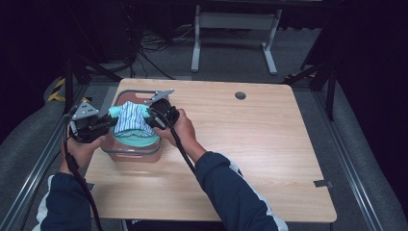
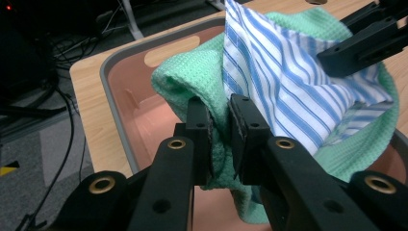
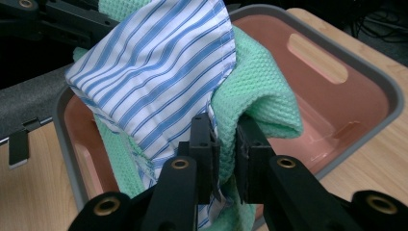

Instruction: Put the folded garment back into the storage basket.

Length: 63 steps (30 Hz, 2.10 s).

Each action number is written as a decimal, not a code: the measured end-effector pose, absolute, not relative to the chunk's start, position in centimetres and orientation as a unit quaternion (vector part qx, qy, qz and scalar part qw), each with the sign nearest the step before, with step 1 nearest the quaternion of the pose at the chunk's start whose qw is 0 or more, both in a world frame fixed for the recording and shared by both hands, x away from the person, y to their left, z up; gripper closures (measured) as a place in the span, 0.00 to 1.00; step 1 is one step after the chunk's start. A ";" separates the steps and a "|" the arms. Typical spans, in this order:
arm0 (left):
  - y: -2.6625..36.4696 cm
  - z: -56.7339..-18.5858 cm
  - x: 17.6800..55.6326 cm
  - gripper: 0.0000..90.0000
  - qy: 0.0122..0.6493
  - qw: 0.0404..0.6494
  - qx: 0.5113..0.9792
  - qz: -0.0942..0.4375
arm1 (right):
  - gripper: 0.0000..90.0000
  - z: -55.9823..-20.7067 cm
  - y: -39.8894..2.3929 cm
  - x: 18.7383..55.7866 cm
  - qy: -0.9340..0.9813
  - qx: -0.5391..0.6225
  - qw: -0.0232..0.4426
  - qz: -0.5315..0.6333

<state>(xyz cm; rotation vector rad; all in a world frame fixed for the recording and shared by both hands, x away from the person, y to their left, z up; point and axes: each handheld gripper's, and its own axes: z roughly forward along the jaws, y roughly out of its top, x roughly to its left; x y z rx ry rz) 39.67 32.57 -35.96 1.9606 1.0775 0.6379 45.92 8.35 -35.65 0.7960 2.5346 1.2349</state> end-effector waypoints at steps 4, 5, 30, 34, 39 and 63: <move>32.6 -36.6 39.9 0.88 0.429 0.381 0.779 0.253 | 0.88 -36.7 9.0 46.5 0.863 0.280 0.091 0.410; 32.6 -36.8 40.0 0.88 0.429 0.377 0.781 0.252 | 0.88 -37.0 9.2 46.6 0.865 0.281 0.089 0.407; 31.1 -39.1 41.0 0.81 0.424 0.289 0.811 0.280 | 0.80 -39.5 9.7 47.1 0.881 0.285 0.095 0.366; 31.2 -38.9 40.8 0.76 0.424 0.299 0.808 0.282 | 0.79 -39.6 9.6 47.0 0.883 0.282 0.097 0.362; 31.0 -38.7 40.7 0.76 0.418 0.303 0.809 0.281 | 0.79 -39.5 9.4 46.8 0.882 0.279 0.100 0.365; 28.4 -36.7 39.1 0.57 0.398 0.367 0.794 0.278 | 0.56 -35.7 3.8 45.6 0.867 0.267 0.147 0.394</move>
